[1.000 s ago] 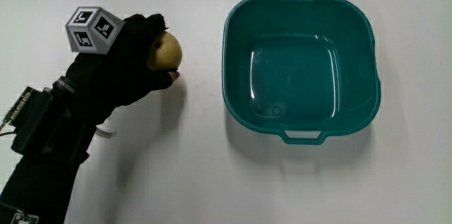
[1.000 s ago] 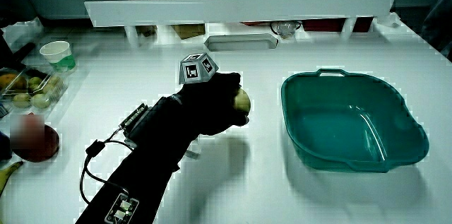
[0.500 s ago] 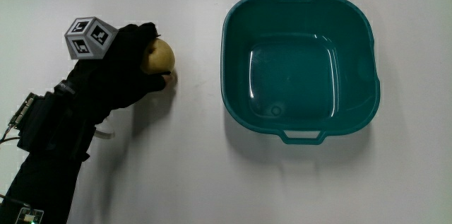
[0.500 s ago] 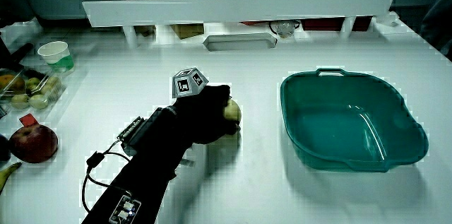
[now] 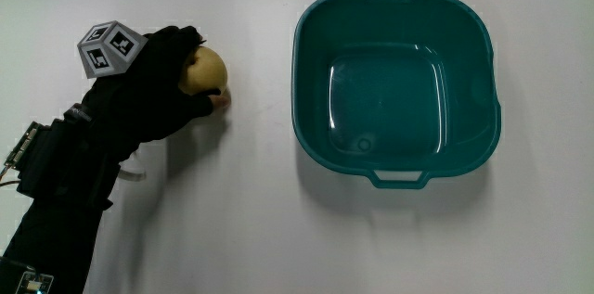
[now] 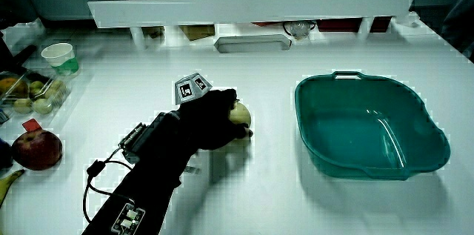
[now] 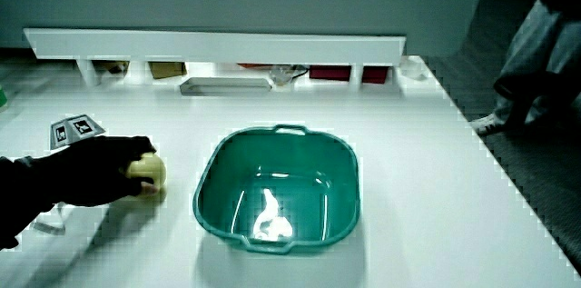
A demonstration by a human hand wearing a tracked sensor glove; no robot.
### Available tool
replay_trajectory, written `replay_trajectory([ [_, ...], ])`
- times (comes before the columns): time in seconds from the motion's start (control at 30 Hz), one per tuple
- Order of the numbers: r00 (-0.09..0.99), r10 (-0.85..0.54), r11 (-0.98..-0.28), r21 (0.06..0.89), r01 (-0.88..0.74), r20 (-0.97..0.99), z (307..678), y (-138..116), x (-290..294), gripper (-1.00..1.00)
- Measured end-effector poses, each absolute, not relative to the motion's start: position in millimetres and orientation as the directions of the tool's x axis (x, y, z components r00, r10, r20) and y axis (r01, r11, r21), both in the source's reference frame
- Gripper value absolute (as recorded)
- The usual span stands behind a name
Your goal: Place pear on desk
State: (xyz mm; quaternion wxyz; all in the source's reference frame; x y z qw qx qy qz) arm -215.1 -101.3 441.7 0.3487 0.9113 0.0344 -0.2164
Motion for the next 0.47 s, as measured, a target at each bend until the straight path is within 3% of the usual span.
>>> replay_trajectory([
  [0.33, 0.991, 0.034, -0.735, 0.668, 0.113, -0.130, 408, -90, -206, -0.88],
  [0.4, 0.999, 0.051, -0.667, 0.744, 0.043, -0.012, 429, -87, -219, -1.00],
  [0.47, 0.997, 0.070, -0.686, 0.727, 0.023, 0.034, 423, -77, -223, -1.00],
])
